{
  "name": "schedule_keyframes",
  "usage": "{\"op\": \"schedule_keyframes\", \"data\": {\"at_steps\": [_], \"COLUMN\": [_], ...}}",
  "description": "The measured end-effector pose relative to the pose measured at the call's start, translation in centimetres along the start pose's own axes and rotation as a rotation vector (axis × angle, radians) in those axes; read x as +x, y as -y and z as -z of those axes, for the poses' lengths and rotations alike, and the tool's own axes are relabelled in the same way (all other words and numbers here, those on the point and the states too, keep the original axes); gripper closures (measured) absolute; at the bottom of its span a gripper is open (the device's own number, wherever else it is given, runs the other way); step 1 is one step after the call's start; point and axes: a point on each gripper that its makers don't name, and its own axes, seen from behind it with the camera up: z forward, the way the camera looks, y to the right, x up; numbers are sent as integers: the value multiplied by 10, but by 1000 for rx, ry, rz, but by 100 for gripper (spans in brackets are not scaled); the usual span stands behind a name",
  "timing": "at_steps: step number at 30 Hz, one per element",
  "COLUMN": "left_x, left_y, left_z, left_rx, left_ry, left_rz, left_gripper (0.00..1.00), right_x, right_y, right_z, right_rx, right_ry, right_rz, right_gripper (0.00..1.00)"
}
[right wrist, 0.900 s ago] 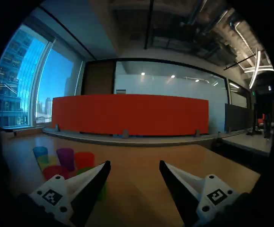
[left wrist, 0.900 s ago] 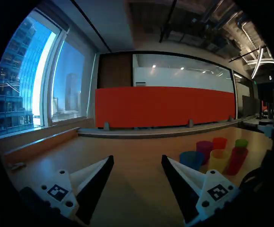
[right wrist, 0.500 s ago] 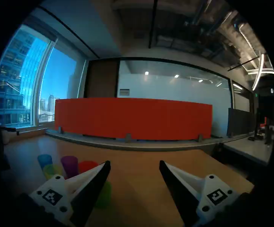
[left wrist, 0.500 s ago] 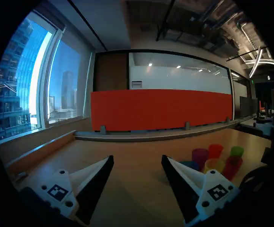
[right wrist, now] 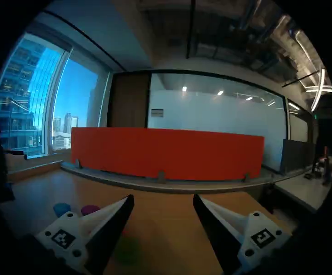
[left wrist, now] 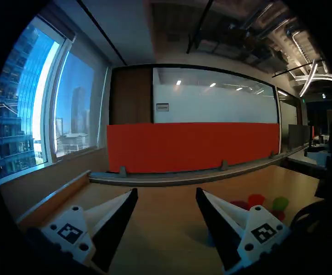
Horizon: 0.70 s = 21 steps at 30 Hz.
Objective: Pour water
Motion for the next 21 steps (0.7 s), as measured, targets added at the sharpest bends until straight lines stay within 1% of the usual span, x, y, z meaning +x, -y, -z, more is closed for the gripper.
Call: {"op": "schedule_keyframes", "data": {"at_steps": [6, 11, 15, 18, 21], "left_x": [30, 46, 61, 72, 74], "left_y": [-5, -8, -10, -14, -18], "left_z": [-4, -6, -8, -8, -7], "left_rx": [-34, -56, -76, -94, -116], "left_ry": [1, 9, 9, 3, 8], "left_rz": [-4, -4, -16, -20, -19], "left_gripper": [6, 6, 6, 6, 6], "right_x": [34, 56, 73, 80, 78], "right_y": [-3, -4, 0, 1, 2], "right_z": [-2, -3, -2, -2, -2], "right_rx": [15, 27, 51, 63, 71], "right_ry": [-17, -20, -26, -26, -20], "right_rz": [-9, -13, -18, -21, -23], "right_gripper": [0, 0, 0, 0, 0]}}
